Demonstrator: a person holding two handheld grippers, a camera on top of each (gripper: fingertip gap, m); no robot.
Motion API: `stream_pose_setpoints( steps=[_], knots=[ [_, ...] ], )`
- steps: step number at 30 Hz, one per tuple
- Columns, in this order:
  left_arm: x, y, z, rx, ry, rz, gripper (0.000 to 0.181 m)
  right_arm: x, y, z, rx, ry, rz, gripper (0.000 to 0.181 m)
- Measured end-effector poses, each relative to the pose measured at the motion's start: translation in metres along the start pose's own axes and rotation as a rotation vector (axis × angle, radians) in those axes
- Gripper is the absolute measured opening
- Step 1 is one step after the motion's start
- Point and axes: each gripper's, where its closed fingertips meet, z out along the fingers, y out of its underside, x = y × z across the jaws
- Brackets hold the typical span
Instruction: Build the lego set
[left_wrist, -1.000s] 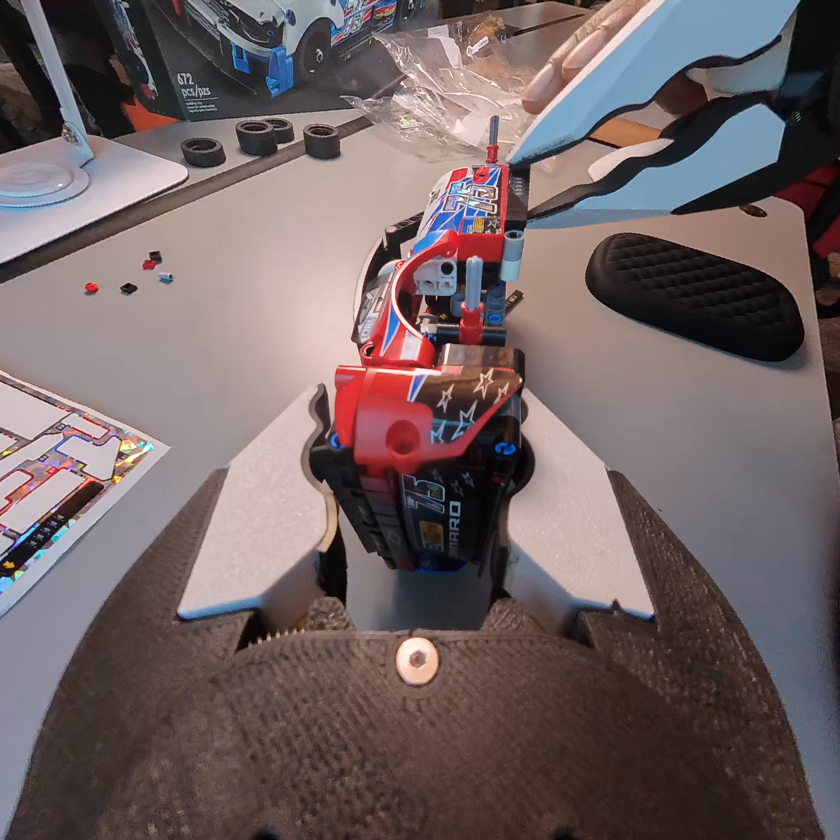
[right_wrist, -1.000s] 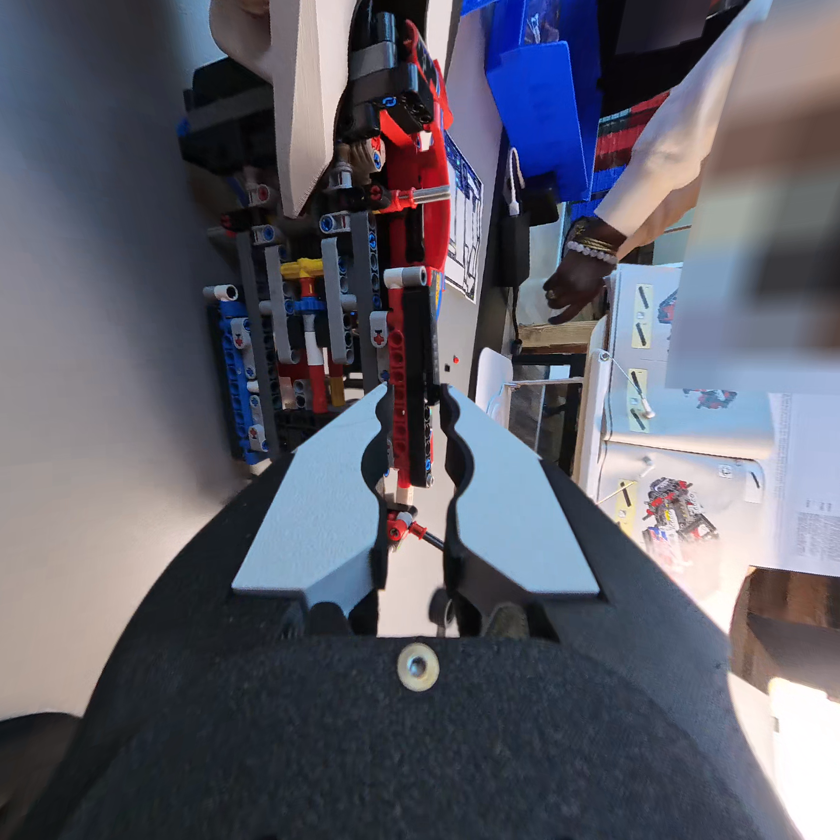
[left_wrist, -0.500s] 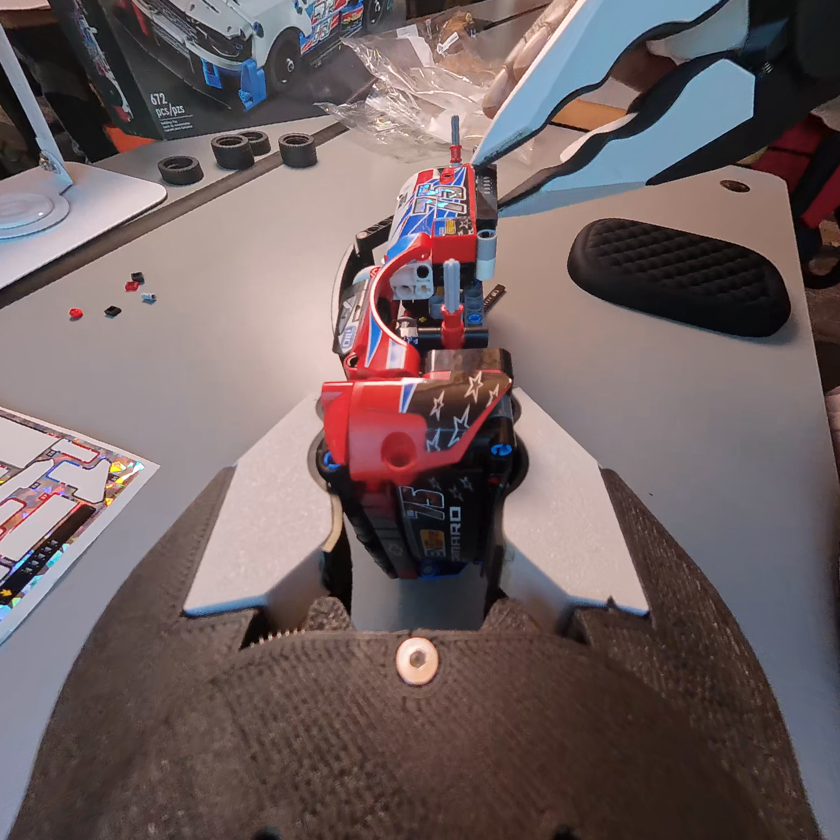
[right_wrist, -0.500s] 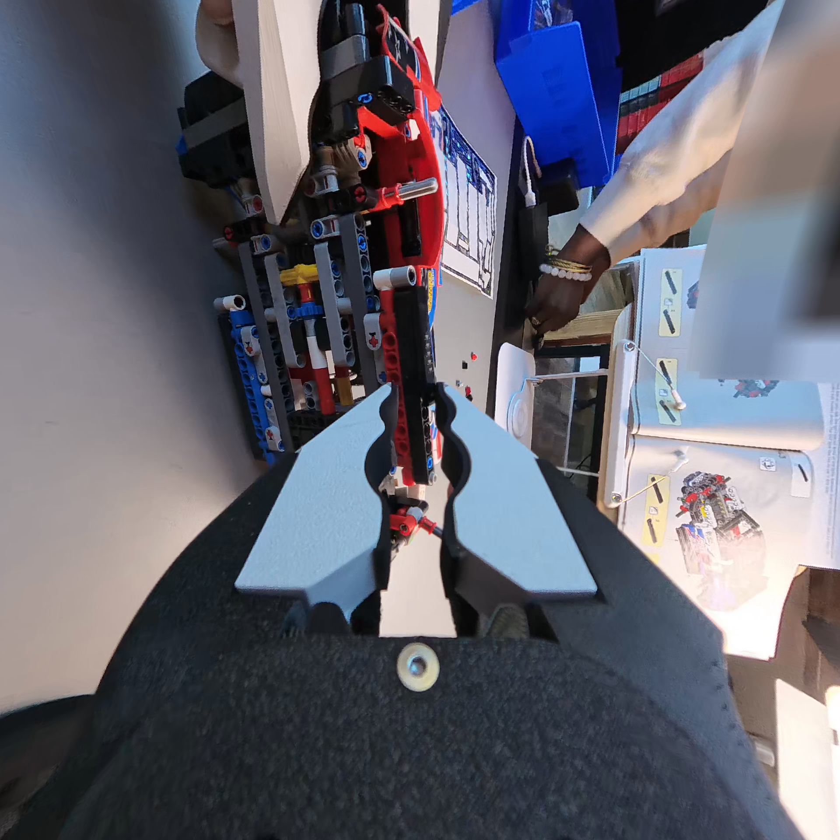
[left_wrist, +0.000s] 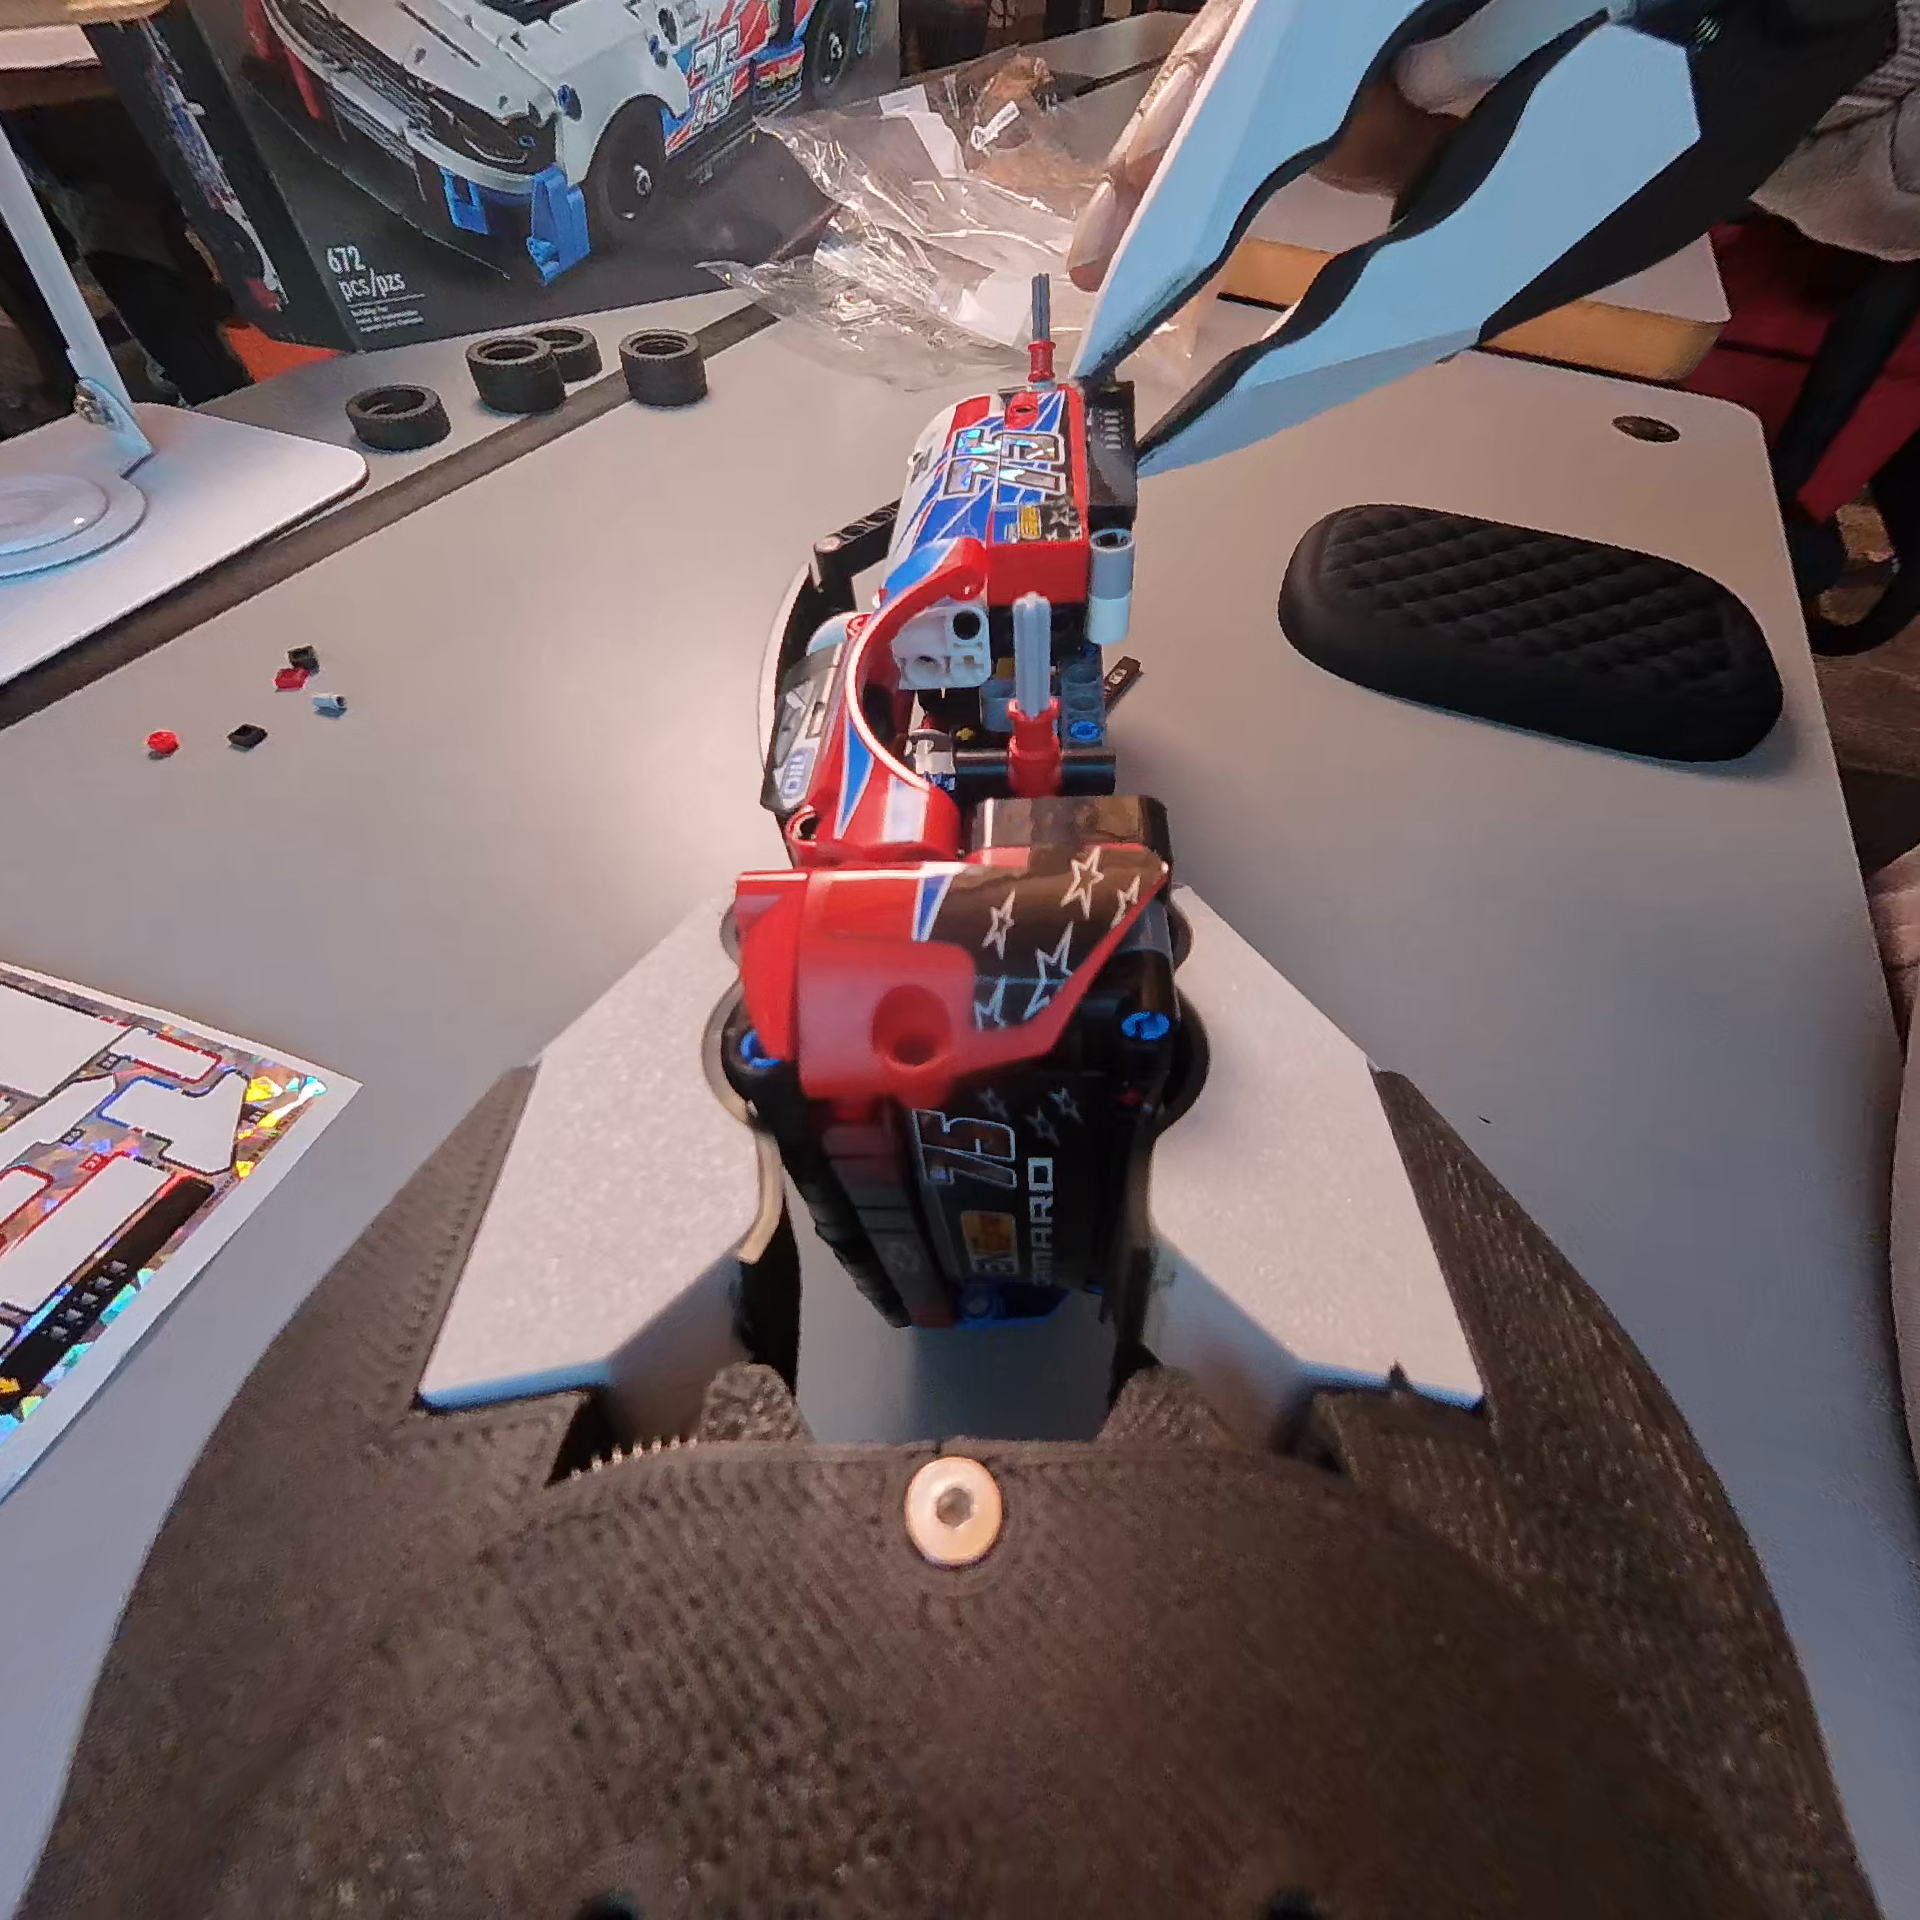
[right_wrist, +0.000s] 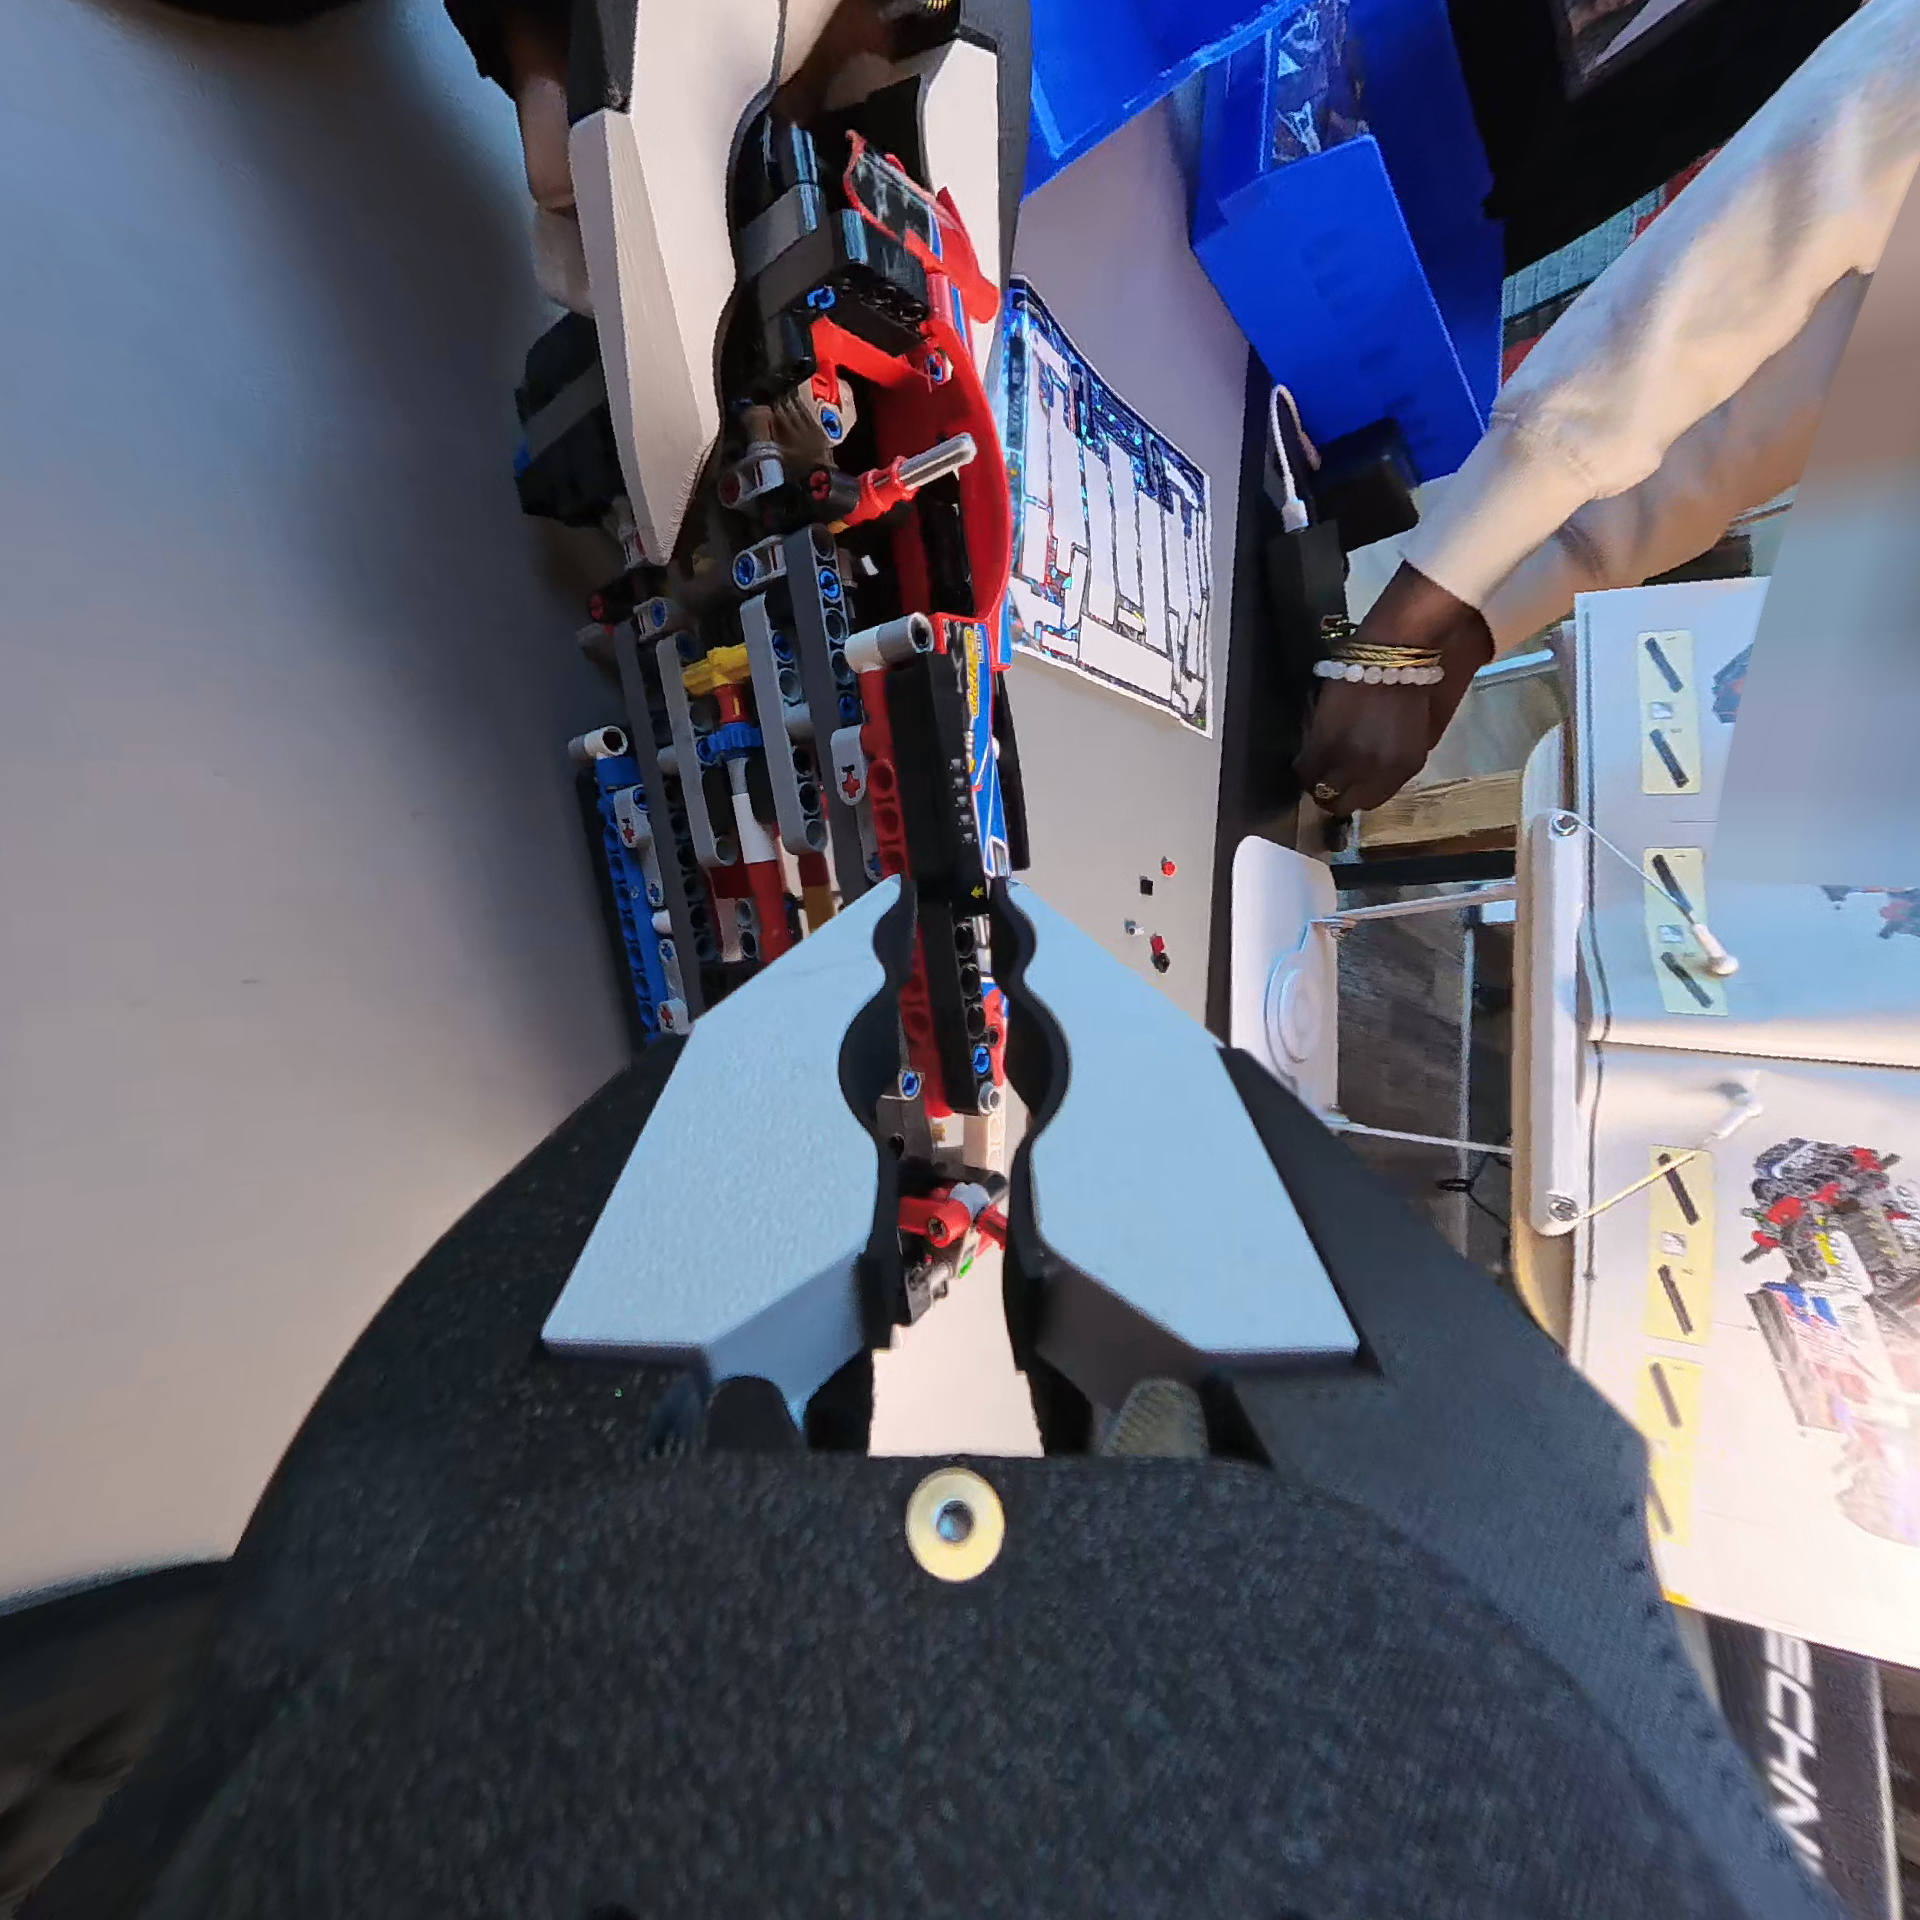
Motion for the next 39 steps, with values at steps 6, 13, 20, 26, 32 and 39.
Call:
stream_pose_setpoints(
  steps=[6,13,20,26,32,39],
  knots=[
    [0.001,0.0,0.0,0.006,-0.001,0.02,0.072,0.0,-0.008,-0.008,0.06,-0.054,0.107,0.008],
    [0.004,-0.001,-0.001,0.008,0.0,0.063,0.072,-0.003,-0.006,-0.01,0.066,-0.181,0.196,0.0],
    [0.004,-0.001,0.0,0.005,-0.002,0.061,0.072,-0.009,-0.006,-0.012,0.032,-0.173,0.103,0.01],
    [0.004,0.0,0.0,0.004,0.001,0.052,0.072,-0.006,-0.007,-0.007,0.003,0.003,-0.061,0.02],
    [0.003,0.0,0.0,0.0,0.002,0.04,0.072,-0.006,-0.003,0.002,-0.035,0.157,-0.169,0.018],
    [0.002,0.0,0.0,-0.004,0.007,0.033,0.072,-0.011,0.002,0.006,-0.051,0.228,-0.208,0.029]
  ],
)
